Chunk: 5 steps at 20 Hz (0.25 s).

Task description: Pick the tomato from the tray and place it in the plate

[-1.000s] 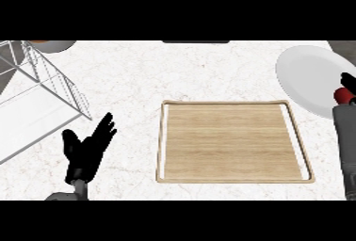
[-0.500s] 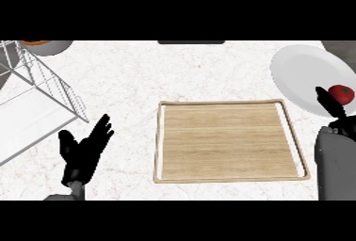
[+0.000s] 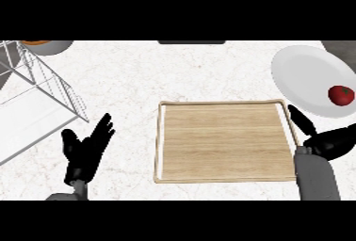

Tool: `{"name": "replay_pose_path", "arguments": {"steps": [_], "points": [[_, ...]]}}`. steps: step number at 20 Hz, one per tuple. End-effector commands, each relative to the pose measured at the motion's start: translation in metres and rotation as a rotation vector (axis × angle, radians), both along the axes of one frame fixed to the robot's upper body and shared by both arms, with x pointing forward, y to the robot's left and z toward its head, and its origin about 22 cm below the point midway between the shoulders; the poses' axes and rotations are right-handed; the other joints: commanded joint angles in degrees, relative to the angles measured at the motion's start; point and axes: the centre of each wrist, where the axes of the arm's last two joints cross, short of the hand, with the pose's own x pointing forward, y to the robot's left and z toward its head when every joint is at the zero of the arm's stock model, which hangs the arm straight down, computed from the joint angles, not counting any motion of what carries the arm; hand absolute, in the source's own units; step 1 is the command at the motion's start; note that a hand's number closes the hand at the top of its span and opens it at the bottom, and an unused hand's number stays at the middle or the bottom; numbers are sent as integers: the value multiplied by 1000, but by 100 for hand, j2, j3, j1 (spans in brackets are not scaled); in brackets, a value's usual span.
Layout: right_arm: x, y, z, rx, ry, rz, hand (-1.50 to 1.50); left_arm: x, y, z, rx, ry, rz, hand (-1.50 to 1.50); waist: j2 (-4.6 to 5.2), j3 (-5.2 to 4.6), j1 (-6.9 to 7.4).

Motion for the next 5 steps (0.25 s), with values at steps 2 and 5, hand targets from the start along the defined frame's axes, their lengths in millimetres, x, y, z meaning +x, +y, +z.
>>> {"name": "replay_pose_path", "arguments": {"steps": [2,5], "points": [[-20,24,-16,22,26,-20,-150,-11,20,3,8,18,0,0,7,-12,12],[-15,36,-7,13,-5,-32,-150,0,8,-4,16,21,2,0,11,-14,5]]}}
